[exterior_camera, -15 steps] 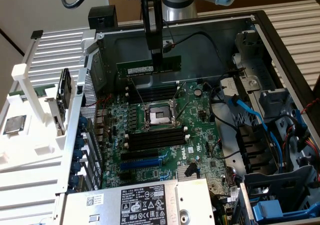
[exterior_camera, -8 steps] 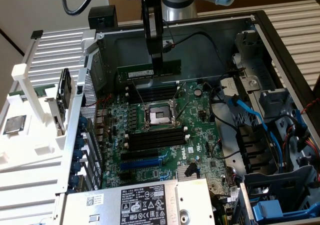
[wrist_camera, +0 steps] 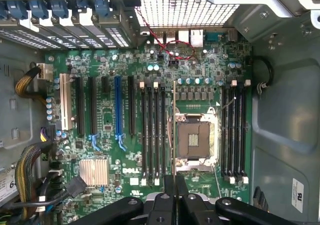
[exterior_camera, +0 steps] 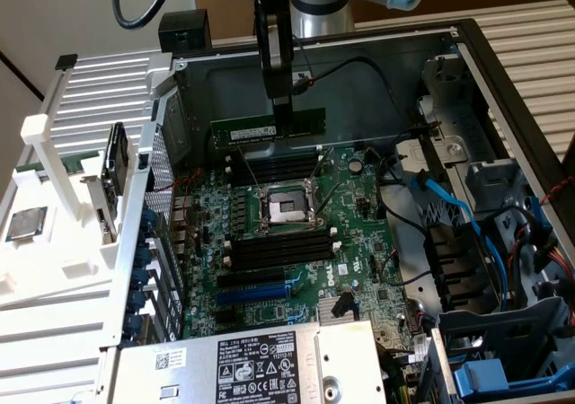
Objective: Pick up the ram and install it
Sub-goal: 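Insert the ram into the slot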
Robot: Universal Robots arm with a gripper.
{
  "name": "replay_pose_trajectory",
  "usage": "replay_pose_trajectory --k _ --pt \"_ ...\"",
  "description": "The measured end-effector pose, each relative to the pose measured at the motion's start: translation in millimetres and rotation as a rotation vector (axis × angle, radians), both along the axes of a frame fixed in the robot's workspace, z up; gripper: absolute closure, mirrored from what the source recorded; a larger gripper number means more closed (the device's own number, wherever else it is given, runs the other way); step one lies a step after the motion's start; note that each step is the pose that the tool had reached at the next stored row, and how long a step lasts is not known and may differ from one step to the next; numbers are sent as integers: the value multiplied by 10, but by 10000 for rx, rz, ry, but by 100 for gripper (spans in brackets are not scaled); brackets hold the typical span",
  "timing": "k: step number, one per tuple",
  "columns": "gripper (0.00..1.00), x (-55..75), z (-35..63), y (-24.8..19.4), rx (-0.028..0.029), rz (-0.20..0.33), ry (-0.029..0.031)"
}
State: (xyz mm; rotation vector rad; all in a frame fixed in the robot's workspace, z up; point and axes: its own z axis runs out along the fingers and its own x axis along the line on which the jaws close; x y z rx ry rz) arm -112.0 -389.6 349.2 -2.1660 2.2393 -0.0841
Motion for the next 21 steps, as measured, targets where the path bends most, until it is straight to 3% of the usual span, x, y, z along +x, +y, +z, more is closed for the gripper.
replay_pose_trajectory --k 21 --pt "88 15 -128 2 0 0 -1"
